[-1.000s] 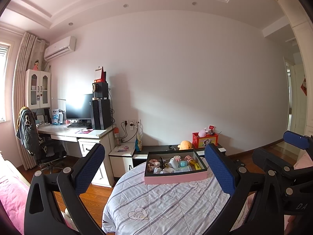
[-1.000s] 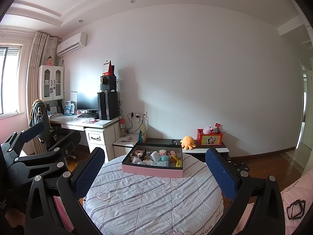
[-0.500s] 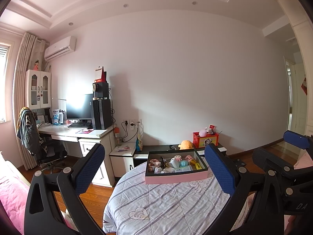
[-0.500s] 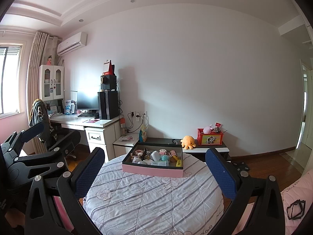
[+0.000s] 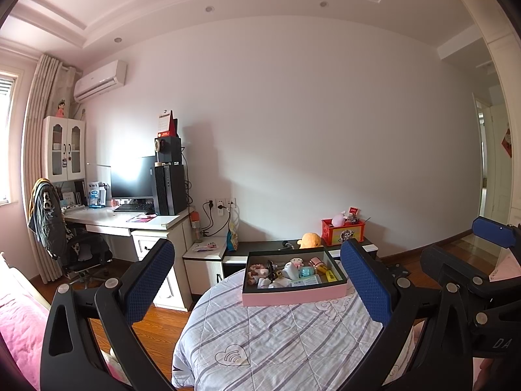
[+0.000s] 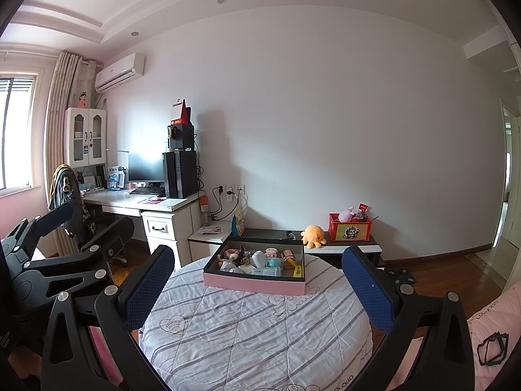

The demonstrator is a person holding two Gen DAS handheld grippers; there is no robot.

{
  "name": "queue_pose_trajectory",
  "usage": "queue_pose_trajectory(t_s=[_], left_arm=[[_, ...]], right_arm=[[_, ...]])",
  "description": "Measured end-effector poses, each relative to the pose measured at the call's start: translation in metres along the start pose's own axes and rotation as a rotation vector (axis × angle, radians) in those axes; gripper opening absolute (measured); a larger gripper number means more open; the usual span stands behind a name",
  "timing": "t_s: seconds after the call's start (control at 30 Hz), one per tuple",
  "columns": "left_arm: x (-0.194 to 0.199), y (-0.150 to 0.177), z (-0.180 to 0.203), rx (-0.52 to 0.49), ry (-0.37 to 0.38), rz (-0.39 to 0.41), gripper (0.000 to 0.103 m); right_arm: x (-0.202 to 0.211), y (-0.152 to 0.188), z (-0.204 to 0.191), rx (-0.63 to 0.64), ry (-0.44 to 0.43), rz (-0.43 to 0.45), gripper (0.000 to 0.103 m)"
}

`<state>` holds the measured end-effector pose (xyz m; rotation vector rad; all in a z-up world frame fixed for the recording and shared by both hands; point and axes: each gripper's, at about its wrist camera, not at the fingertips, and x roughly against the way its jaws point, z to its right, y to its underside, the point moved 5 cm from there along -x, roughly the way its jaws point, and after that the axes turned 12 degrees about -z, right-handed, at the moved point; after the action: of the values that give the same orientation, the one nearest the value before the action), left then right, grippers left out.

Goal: Organize rigid objects

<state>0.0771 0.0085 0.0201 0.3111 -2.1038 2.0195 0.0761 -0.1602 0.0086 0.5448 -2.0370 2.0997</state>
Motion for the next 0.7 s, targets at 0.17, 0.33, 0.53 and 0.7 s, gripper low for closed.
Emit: queue_pose_trajectory(t_s=[0.17, 0.33, 0.53, 0.7], left_arm=[[-0.0001, -0.0003, 0.0002, 0.0, 0.0, 0.0, 0.103], [0.0, -0.0004, -0.0002, 0.0, 0.0, -0.001, 0.103], [0.0, -0.0008, 0.0, 0.0, -0.001, -0.001, 0.103], [0.0, -0.0011, 0.0, 0.0, 0.0, -0.002, 0.103]], right_arm=[[-0.0002, -0.0003, 0.0001, 0.0, -0.001, 0.0, 0.103], [-0.0001, -0.0004, 0.0001, 0.0, -0.001, -0.001, 0.103], [-0.0001, -0.0008, 0.0003, 0.0, -0.001, -0.001, 0.103], [-0.0001, -0.001, 0.0004, -0.001, -0.002, -0.002, 0.103]])
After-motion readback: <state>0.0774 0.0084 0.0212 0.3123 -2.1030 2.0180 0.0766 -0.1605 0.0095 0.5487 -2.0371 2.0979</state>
